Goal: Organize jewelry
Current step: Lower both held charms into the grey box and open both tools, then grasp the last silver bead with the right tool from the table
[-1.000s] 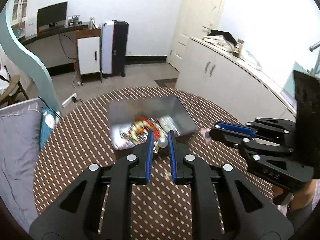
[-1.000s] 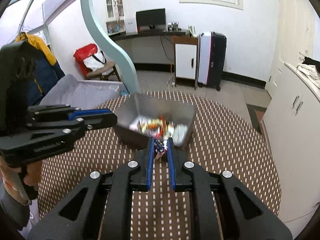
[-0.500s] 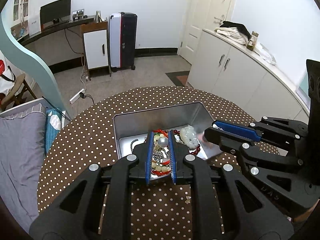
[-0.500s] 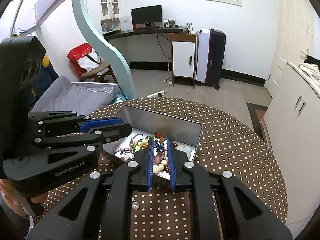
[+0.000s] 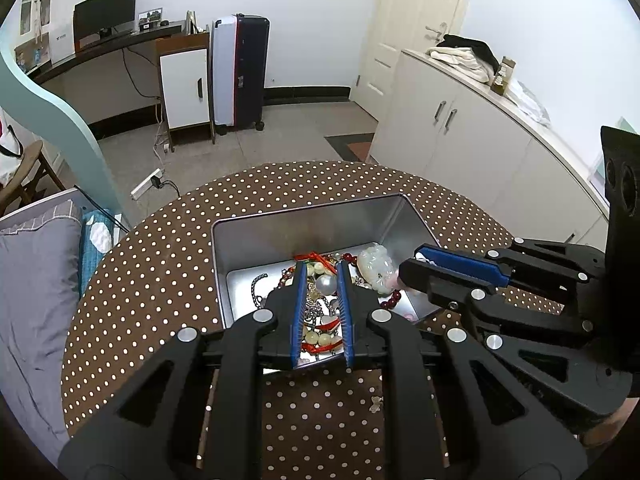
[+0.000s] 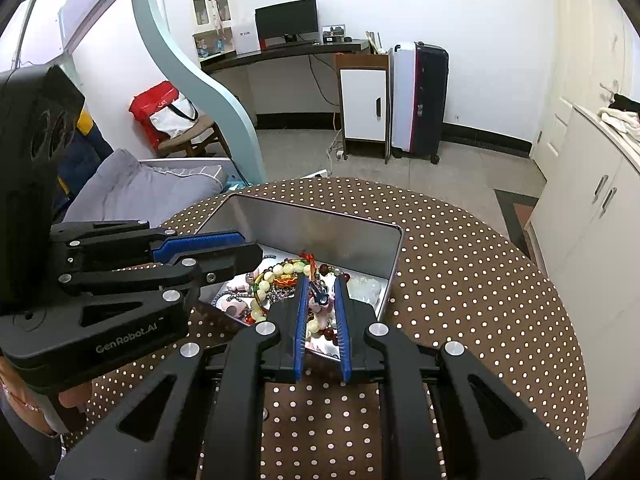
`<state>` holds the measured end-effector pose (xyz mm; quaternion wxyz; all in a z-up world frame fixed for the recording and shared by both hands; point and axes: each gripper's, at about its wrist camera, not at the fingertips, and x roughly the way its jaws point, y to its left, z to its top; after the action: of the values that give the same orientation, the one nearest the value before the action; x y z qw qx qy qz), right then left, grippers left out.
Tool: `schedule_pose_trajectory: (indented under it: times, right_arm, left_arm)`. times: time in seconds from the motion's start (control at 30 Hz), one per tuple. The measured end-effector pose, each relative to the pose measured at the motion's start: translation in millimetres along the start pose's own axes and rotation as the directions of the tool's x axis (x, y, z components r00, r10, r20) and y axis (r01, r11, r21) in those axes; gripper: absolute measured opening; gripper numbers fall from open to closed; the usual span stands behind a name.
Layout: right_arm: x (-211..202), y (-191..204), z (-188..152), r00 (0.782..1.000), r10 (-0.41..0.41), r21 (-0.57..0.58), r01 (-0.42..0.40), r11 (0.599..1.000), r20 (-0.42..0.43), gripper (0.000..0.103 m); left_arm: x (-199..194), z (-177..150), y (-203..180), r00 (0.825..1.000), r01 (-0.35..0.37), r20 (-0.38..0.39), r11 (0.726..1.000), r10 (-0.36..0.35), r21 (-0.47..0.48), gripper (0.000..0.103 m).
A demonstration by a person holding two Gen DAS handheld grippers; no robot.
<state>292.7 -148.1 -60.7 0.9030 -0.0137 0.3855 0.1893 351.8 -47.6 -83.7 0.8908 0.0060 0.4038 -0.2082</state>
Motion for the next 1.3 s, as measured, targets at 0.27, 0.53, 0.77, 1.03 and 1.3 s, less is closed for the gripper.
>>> schedule_pose_trajectory:
  times: [0.27,0.53,0.77,1.03,1.3]
  right_arm:
    - [-4,-4,0,1.000,0.015,0.024,-0.016,1.000,0.008,0.012]
    - [-19,-4,-2,0.999,0.011,0.035,-0.013,0.999,0.049,0.014]
    - [-44,1,-9,0.996,0.011,0.021,-0.012,1.000,0.085,0.021]
    - [-60,21,-39,0.997,0.028,-0.027,-0.026,0.999,0.066,0.023]
    - [-31,40,-75,0.999,-0.006,-0.086,0.002,0.996,-0.053,0.027]
  left_arm:
    - [-11,-4,2,1.000,-0.004,0.029,1.000,0.004,-0.016,0.050]
    - [-32,-6,4,0.998,-0.016,0.068,0.999,0.018,-0.034,0.053]
    - [-65,-16,12,0.990,-0.045,0.130,0.997,0.053,-0.060,0.059]
    - [-87,-48,12,0.973,-0.158,0.160,0.986,0.164,-0.051,0.062]
    - [-88,-74,28,0.977,-0.165,0.119,0.982,0.175,-0.093,0.062]
